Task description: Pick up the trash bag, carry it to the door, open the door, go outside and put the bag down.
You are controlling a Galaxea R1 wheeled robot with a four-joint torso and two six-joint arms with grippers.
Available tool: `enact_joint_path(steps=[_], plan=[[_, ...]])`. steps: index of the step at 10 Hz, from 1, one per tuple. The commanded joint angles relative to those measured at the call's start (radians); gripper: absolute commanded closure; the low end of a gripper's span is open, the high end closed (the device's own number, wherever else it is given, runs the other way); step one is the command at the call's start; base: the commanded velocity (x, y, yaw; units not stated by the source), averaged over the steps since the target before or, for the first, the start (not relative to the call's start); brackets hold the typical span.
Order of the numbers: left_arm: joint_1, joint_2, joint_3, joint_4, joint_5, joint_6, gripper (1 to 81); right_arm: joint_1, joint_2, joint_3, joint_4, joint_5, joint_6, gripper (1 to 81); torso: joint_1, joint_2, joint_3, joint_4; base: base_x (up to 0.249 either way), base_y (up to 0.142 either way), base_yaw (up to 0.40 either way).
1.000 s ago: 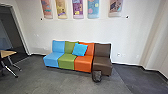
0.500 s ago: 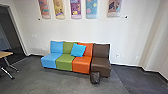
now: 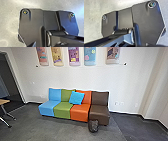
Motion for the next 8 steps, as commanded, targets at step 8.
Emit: enact_joint_path(steps=[8], plan=[[-0.044,0.004,-0.001,-0.027,0.054,0.001,1.0,0.035,0.006,0.005,-0.003,-0.051,-0.004,1.0,0.0,0.0,0.0,0.0,0.094,-0.009,0.0]])
